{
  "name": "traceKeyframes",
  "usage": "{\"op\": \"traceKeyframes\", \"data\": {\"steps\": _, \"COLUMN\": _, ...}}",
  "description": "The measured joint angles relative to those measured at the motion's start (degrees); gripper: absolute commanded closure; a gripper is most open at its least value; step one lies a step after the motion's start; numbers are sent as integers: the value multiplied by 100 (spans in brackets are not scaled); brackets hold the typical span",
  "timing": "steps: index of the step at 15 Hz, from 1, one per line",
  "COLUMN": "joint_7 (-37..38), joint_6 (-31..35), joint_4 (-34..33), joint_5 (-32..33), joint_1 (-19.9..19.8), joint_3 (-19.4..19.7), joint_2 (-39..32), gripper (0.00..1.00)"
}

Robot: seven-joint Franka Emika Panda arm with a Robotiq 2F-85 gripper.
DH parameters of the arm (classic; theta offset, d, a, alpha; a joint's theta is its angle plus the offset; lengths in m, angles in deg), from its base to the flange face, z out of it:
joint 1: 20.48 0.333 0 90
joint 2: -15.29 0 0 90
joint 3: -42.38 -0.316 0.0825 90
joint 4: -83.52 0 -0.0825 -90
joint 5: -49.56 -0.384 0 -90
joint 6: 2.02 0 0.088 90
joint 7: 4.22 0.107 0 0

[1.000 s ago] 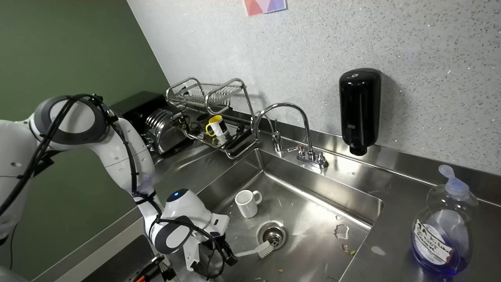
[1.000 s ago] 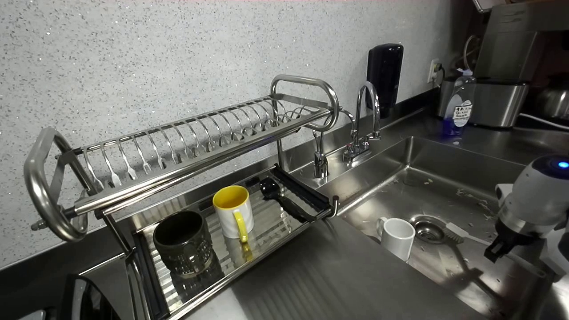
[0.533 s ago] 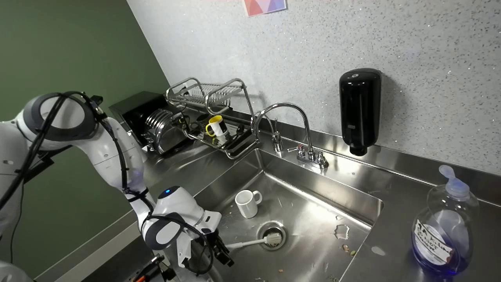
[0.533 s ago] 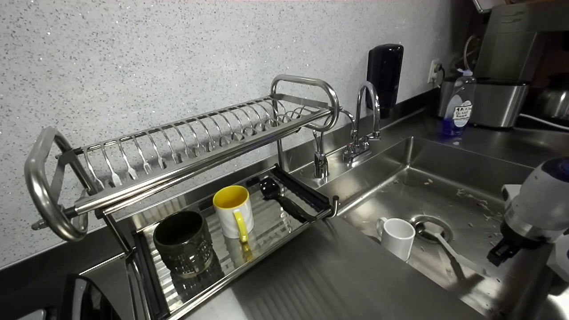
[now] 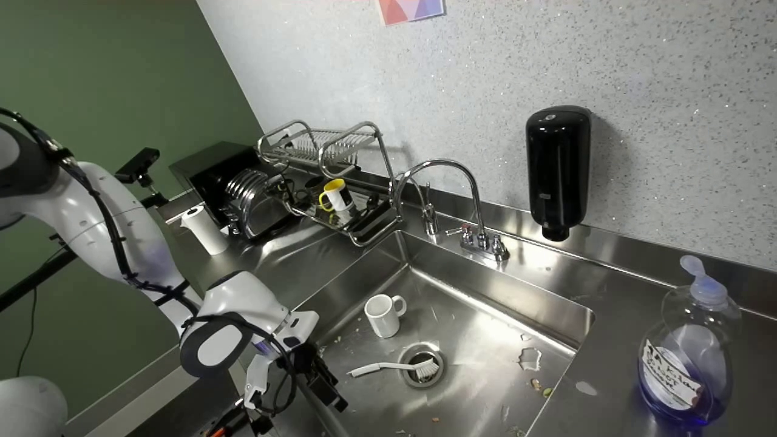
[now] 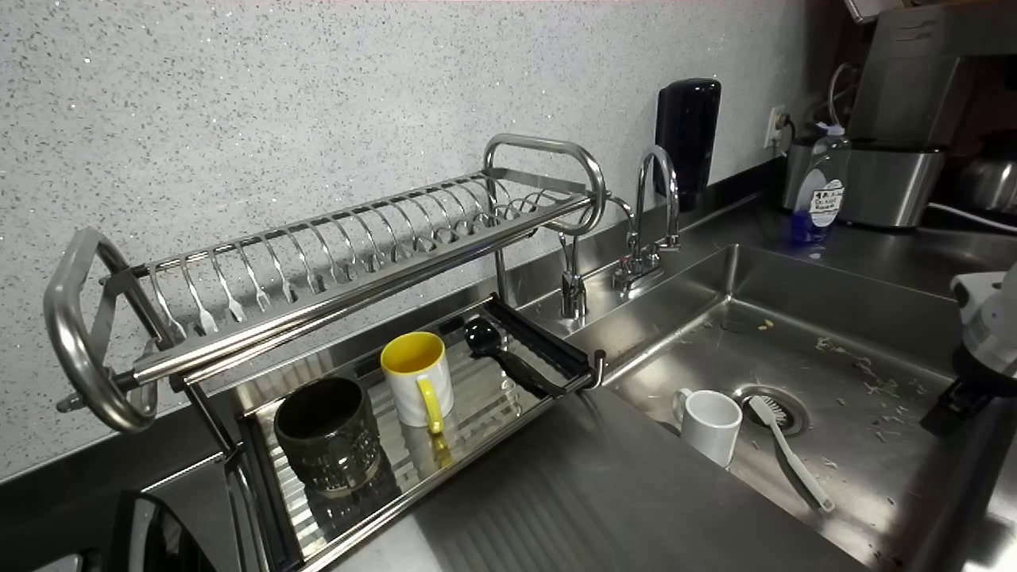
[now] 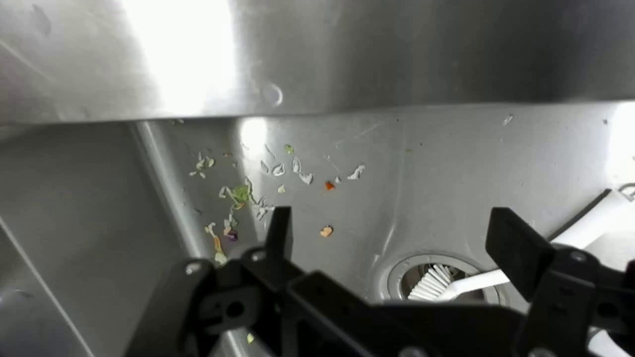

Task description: Pick up the brush in the sink and slightly move it to the right.

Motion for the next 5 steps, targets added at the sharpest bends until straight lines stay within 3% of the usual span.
{"op": "traceKeyframes", "data": {"steps": 5, "joint_7": -393, "joint_6": -644, "joint_4": -113, "joint_5": -166, "joint_1": 1072, "joint_3": 1137, "joint_2": 39, "gripper": 0}}
